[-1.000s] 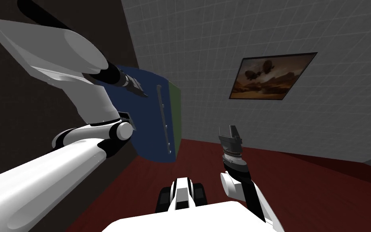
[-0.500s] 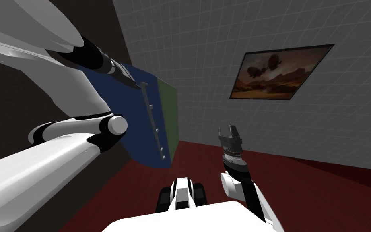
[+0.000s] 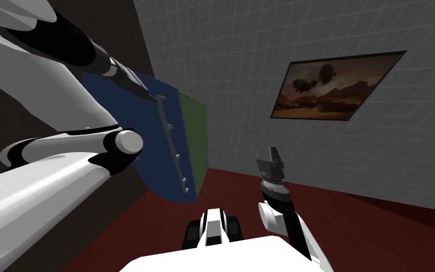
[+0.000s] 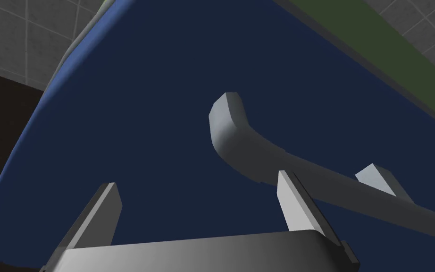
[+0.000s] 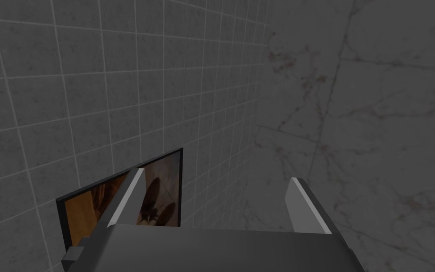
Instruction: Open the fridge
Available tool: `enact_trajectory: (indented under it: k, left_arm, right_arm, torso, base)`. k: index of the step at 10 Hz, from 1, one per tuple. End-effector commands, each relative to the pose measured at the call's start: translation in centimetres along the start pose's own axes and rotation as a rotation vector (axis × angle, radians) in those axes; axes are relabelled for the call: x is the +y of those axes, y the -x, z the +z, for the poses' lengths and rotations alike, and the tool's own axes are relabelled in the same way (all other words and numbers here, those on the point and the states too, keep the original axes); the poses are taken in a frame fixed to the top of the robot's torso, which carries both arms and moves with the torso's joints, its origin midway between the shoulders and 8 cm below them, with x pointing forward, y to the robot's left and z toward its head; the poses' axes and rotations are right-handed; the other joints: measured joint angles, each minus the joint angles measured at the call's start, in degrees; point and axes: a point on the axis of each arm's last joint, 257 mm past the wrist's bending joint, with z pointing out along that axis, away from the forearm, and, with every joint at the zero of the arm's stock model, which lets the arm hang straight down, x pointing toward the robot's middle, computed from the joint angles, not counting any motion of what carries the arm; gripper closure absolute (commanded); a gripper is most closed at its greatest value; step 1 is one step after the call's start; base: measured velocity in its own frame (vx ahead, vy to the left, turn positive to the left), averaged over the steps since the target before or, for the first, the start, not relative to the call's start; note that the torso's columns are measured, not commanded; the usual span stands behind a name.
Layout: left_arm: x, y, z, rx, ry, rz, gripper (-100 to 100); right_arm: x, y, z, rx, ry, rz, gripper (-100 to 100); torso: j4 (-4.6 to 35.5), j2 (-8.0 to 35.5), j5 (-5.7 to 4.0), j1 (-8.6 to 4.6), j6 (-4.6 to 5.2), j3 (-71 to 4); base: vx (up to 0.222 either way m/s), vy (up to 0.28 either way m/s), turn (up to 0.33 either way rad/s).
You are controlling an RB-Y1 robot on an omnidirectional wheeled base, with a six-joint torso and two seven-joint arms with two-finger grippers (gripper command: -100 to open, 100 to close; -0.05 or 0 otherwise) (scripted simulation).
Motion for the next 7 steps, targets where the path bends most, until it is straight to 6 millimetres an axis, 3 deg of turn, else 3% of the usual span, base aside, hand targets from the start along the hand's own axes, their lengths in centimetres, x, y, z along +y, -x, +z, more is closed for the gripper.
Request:
enact_trajectory:
  k: [1,5,6,7]
  left_arm:
    - [1.54,0.74,-0.25,-0.039,0.063,-0.005,-100]
    - [1.99,0.97,-0.26,-0.048,0.078,-0.005,-100]
    - [1.98,0.96,-0.26,-0.048,0.077,-0.005,100]
    - [2.20,0.32,-0.28,-0.021,0.091,0.002,100]
  right_arm:
    - [0.00,0.00,0.00,0.000,0.000,0.000,0]
    - [0.00,0.00,0.00,0.000,0.000,0.000,0]
    - [0.00,0.00,0.00,0.000,0.000,0.000,0]
    - [0.00,0.00,0.00,0.000,0.000,0.000,0]
  torso:
    - [0.02,0.02,0.08,0.10,-0.12,0.04]
    - [0.39,0.68,0.33,0.63,-0.47,0.53]
    - [0.40,0.69,0.30,0.56,-0.46,0.54]
    - [0.33,0.64,0.30,0.48,-0.44,0.54]
  base:
    - [0.028,-0.046,-0.014]
    - [0.015,-0.012,-0.006]
    - [0.005,0.002,0.003]
    - [-0.111,0.117,-0.022]
